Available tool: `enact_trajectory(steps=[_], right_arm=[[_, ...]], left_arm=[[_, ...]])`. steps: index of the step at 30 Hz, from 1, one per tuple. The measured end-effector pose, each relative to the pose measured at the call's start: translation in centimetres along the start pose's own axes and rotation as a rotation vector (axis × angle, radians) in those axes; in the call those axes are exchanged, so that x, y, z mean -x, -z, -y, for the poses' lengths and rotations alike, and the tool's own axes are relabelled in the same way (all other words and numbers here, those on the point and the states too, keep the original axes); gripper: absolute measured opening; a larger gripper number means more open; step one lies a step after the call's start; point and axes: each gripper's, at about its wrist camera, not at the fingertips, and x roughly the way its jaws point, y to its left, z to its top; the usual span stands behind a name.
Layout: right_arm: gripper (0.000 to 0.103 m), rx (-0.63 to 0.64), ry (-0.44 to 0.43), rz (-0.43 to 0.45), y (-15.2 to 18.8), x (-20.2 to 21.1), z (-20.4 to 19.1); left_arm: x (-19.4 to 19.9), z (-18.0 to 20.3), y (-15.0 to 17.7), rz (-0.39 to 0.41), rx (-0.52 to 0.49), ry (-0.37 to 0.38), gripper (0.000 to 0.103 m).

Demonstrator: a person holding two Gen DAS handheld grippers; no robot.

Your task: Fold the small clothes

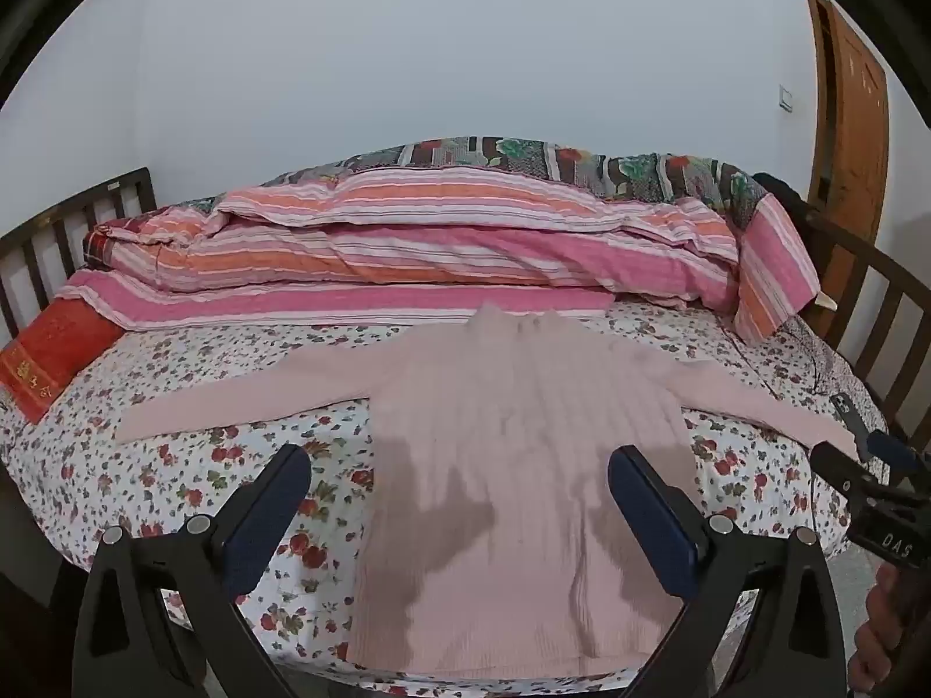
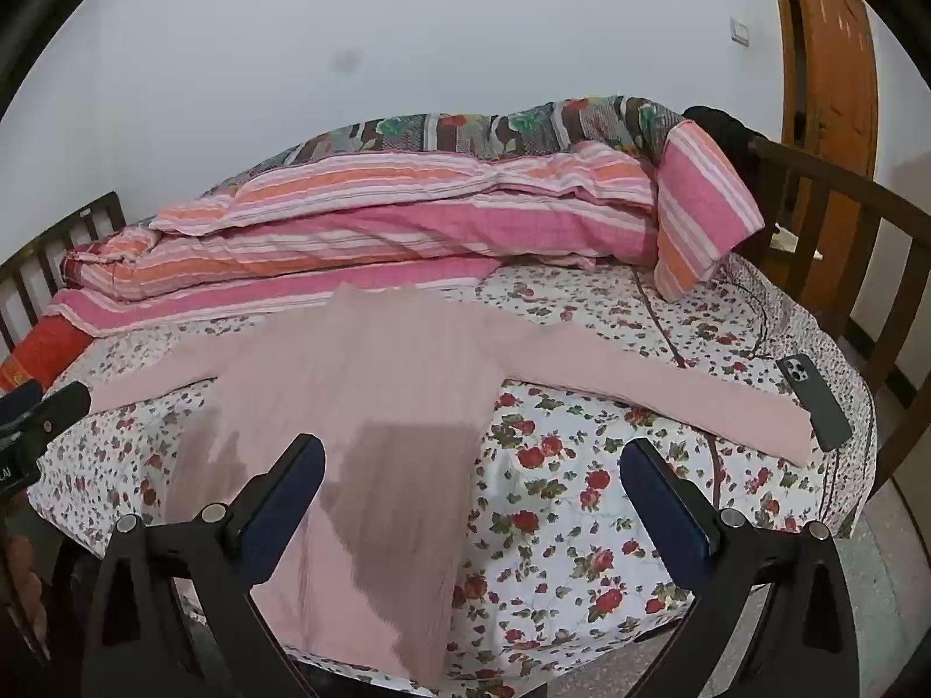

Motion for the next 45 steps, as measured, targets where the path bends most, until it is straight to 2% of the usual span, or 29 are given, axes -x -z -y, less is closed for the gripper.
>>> enact_trajectory(steps=[4,7,45], right_arm=[[0.101,0.002,0.000,-0.004,0.2,-0.1,-0.2],[0.101,0.005,0.000,-0.009,0.0,-0.1,-0.2],[0.101,0.019,-0.025,0.008,0.3,0.7,-1.5]], left_arm=[[-0.2,0.9,0.1,-0.002,-0.007,-0.014,0.103],[0.0,-0.2,-0.4,-0.007,0.045,0.020,0.103],[0.1,-0.6,-0.2,0.004,0.048,0.020,0.103]])
